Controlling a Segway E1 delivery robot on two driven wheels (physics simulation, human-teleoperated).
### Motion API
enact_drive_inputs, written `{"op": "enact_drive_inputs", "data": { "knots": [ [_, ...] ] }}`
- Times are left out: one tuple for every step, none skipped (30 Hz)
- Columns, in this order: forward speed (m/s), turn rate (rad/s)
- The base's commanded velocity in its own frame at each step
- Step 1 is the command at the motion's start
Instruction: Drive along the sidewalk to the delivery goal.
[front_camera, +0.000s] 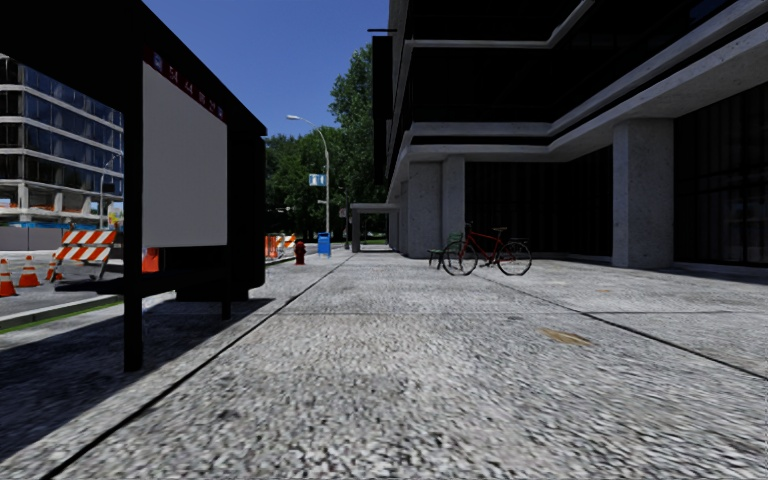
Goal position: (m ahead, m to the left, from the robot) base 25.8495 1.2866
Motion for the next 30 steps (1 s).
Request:
{"op": "enact_drive_inputs", "data": {
  "knots": [
    [1.95,0.00],
    [1.95,0.00],
    [1.95,0.00],
    [1.95,0.07],
    [1.95,0.07],
    [1.95,0.56],
    [1.95,0.71],
    [1.95,0.74],
    [1.95,0.74],
    [1.95,0.00],
    [1.95,0.00],
    [1.95,0.00],
    [1.95,0.00],
    [1.95,0.00],
    [1.95,0.00],
    [1.95,0.00],
    [1.95,0.00],
    [1.95,0.00],
    [1.95,0.00],
    [1.95,0.00],
    [1.95,0.00],
    [1.95,0.00],
    [1.95,0.00],
    [1.95,0.00],
    [1.95,0.00],
    [1.95,0.00],
    [1.95,0.00],
    [1.95,0.00],
    [1.95,0.00],
    [1.95,0.00]
  ]
}}
